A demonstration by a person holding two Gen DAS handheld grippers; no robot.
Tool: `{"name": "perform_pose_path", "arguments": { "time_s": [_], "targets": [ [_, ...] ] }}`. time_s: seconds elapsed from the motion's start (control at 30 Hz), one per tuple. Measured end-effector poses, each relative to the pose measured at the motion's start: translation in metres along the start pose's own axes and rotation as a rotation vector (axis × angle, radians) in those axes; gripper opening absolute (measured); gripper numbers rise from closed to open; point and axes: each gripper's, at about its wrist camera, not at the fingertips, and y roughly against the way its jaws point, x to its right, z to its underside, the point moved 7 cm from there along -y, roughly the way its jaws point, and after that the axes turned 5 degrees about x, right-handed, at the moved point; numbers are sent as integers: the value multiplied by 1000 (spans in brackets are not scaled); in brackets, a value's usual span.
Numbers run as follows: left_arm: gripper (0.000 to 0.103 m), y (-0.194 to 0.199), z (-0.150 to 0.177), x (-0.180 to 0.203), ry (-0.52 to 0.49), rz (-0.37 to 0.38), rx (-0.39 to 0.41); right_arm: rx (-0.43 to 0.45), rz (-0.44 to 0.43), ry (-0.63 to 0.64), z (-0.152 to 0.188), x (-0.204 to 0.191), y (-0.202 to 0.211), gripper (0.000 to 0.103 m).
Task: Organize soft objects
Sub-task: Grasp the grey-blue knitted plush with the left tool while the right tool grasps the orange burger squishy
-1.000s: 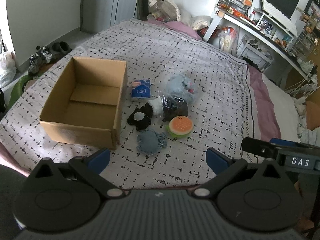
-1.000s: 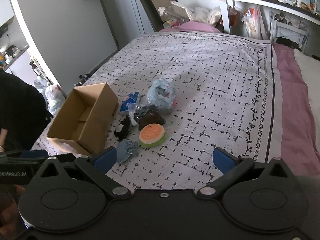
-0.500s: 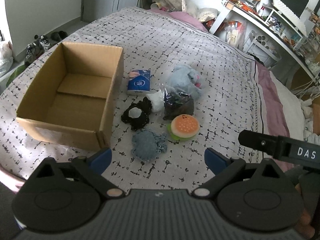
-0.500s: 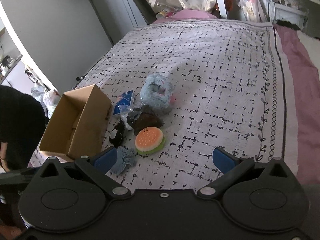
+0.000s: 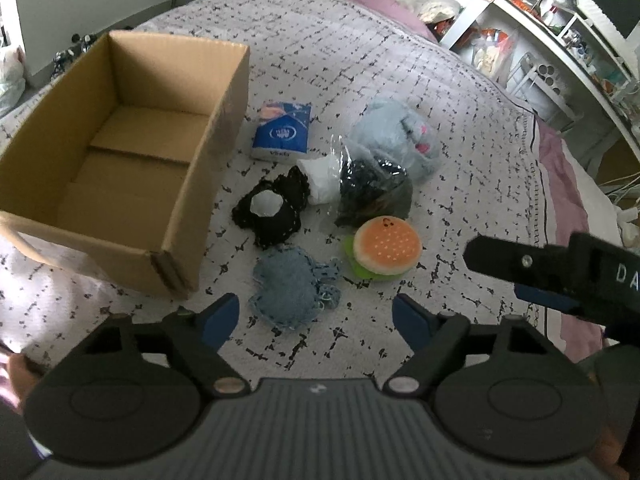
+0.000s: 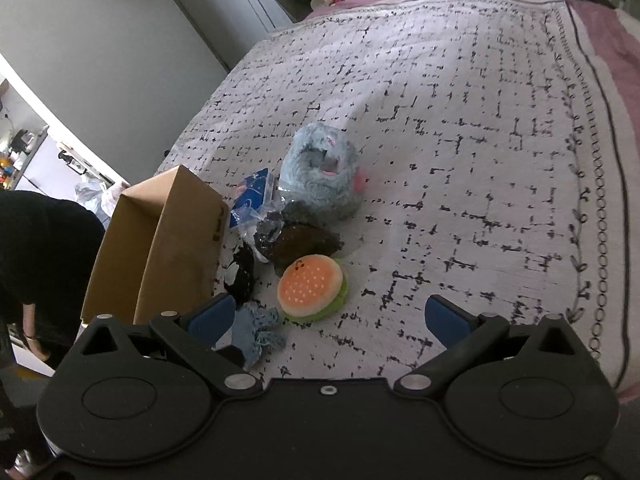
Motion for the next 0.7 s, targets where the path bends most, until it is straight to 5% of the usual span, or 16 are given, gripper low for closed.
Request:
{"name": "perform_pose_path", "arguments": {
  "time_s": [0.37,0.57,0.7],
  "targets": [
    [66,-32,0,-2,34,-40,-20,-67,-33,-22,-3,5,-40,82],
    [64,-47,3,-6,55,-60,-47,-93,-38,0,-1,3,-55,81],
    [51,-53,6,-8,66,-58,-57,-105,-36,15,1,2,-63,80]
  ]
}}
